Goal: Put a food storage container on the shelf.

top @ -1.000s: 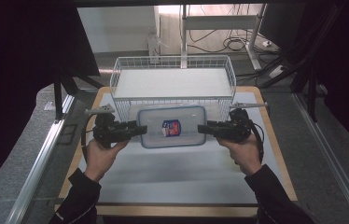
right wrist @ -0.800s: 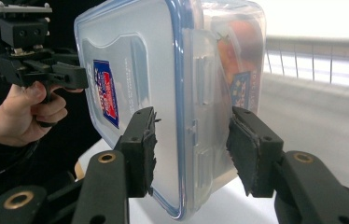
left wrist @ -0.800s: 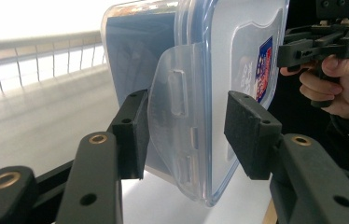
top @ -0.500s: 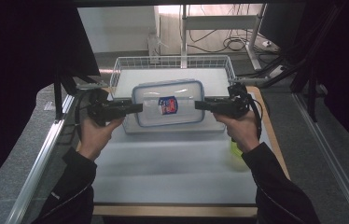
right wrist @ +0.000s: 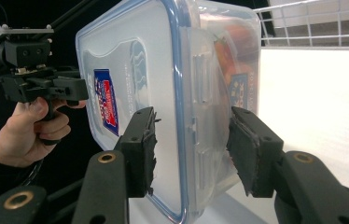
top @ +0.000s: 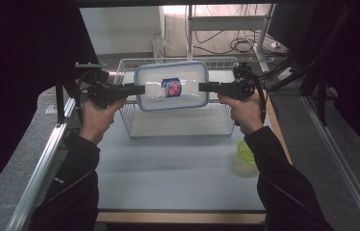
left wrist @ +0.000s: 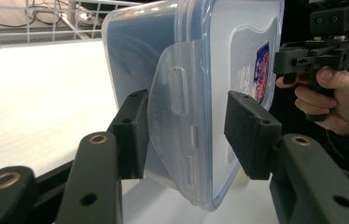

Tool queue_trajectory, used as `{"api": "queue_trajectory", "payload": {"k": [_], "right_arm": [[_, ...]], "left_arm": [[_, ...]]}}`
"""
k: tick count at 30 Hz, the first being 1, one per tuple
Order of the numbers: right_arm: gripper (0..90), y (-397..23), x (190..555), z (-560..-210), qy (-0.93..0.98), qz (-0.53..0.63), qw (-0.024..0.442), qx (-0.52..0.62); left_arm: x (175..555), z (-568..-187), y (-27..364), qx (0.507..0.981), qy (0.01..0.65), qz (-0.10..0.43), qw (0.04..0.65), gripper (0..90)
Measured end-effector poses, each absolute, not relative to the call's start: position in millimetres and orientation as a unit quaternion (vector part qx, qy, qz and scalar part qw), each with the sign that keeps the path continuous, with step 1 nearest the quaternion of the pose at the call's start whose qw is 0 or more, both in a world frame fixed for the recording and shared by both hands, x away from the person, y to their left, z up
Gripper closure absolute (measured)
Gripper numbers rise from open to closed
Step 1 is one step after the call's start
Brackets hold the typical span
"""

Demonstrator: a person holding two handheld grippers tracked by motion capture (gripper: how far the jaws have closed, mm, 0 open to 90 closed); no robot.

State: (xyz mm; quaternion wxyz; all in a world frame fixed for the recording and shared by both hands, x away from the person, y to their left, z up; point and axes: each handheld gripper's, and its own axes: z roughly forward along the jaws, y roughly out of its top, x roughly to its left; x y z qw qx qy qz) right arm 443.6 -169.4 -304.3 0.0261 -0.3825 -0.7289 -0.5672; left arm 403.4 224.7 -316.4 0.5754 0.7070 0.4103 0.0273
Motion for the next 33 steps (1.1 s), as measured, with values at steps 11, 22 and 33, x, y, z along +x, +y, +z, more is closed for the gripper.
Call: {"api": "queue_trajectory", "payload": {"k": [11, 22, 33], "right_arm": [[52.9, -171, 473, -304, -0.715, -0.568, 0.033, -0.405], [52.3, -178, 485, -312, -0.707, -0.565, 0.038, -0.423], [52.8, -169, 482, -309, -0.734, -0.539, -0.036, -0.412]], "left_arm": [[436, -317, 222, 0.695, 0.421, 0.018, 0.582, 51.4], [449, -324, 215, 0.694, 0.418, 0.021, 0.586, 50.9], [448, -327, 205, 0.705, 0.416, 0.083, 0.568, 38.9]]}}
